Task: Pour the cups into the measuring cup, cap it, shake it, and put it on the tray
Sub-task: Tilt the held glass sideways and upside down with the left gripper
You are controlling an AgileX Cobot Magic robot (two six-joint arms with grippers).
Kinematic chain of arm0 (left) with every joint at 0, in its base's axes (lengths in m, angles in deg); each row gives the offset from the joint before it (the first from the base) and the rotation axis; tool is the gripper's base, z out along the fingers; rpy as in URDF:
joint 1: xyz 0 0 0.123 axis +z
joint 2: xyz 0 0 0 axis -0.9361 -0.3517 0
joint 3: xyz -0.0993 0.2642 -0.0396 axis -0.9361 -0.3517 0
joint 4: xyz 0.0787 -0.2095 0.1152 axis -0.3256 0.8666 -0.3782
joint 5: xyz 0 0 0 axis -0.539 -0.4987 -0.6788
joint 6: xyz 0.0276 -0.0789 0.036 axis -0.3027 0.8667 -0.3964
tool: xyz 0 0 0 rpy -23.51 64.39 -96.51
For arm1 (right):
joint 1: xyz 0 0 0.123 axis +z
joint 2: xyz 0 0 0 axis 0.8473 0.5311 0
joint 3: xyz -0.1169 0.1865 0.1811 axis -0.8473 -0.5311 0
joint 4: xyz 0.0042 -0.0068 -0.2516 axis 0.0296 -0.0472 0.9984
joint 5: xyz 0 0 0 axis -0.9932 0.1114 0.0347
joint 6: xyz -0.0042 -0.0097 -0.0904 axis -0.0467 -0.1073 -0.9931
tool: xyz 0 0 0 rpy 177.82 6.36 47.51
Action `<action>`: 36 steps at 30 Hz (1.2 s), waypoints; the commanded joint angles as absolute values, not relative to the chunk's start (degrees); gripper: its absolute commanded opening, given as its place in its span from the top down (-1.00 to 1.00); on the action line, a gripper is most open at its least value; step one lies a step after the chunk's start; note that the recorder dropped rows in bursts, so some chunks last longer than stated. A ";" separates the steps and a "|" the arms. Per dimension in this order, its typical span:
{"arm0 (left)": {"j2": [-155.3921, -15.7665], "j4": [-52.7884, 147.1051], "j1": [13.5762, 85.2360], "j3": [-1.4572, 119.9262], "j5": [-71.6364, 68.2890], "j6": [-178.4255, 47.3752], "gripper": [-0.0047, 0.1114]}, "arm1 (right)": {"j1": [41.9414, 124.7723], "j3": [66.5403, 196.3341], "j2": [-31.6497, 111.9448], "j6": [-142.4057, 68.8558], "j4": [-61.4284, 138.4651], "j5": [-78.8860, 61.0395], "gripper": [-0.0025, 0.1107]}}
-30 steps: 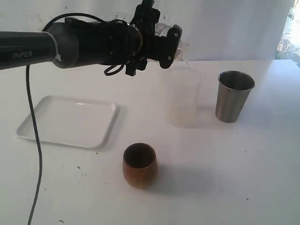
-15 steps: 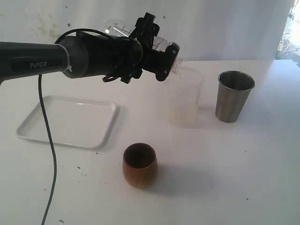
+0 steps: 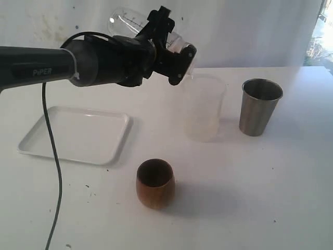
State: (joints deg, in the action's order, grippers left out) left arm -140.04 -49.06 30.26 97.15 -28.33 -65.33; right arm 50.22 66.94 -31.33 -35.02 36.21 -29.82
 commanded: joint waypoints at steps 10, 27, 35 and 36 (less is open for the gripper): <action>-138.42 -52.79 29.04 97.96 -30.40 -62.80 0.92 | 49.94 66.54 -31.65 -34.78 36.39 -28.97 0.96; -138.42 -52.79 28.59 97.96 -33.32 -64.83 0.92 | 49.94 66.54 -31.65 -34.78 36.39 -28.97 0.96; -138.42 -52.79 27.44 97.96 -33.03 -64.93 0.92 | 49.94 66.54 -31.65 -34.78 36.39 -28.97 0.96; -138.42 -52.79 27.44 97.96 -33.03 -64.93 0.92 | 49.94 66.54 -31.65 -34.78 36.39 -28.97 0.96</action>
State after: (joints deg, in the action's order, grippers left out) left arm -140.04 -51.06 27.96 97.15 -32.17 -65.24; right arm 50.22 66.94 -31.33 -35.02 36.21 -29.82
